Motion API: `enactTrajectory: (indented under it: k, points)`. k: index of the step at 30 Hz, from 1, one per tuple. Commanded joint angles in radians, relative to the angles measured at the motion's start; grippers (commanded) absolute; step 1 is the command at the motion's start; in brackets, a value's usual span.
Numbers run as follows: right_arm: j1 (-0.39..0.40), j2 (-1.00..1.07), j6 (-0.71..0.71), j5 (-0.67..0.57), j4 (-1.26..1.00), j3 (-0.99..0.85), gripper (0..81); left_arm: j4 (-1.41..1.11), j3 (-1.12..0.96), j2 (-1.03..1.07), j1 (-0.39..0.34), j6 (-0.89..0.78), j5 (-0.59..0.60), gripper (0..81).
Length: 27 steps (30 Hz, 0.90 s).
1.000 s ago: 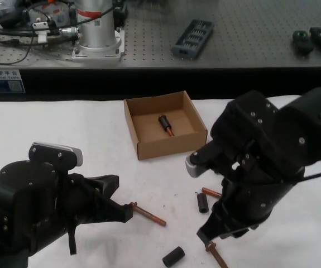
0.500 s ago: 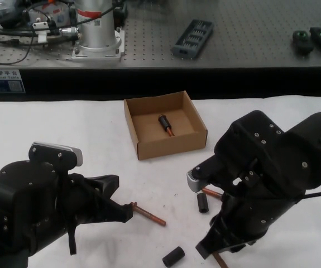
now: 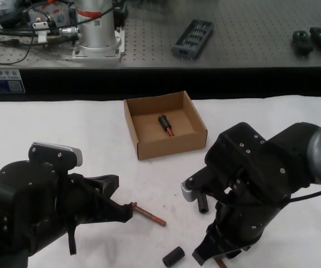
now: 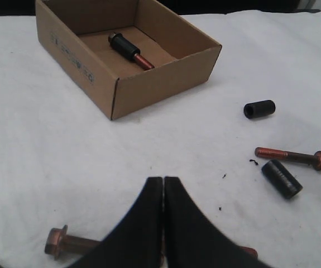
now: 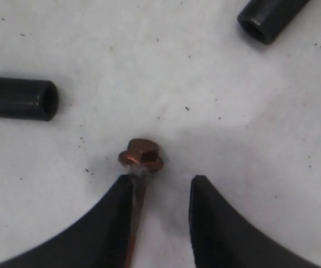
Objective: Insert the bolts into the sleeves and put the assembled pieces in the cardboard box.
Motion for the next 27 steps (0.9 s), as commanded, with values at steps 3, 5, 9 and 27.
enactTrajectory:
  k: [3, 5, 9, 27]
  points:
    - [-0.002, 0.086, -0.007, 0.077, -0.023, 0.015, 25.9, -0.014, -0.01, -0.011, -0.004, 0.007, 0.005, 0.7]
    - [-0.002, 0.09, -0.007, 0.077, -0.029, 0.015, 25.9, -0.014, -0.01, -0.011, -0.004, 0.007, 0.005, 0.7]
    - [-0.002, 0.09, -0.007, 0.077, -0.036, 0.015, 25.9, -0.014, -0.01, -0.011, -0.004, 0.007, 0.005, 0.7]
    - [-0.002, 0.09, -0.002, 0.077, -0.028, 0.015, 25.9, -0.014, -0.01, -0.011, -0.004, 0.007, 0.005, 0.7]
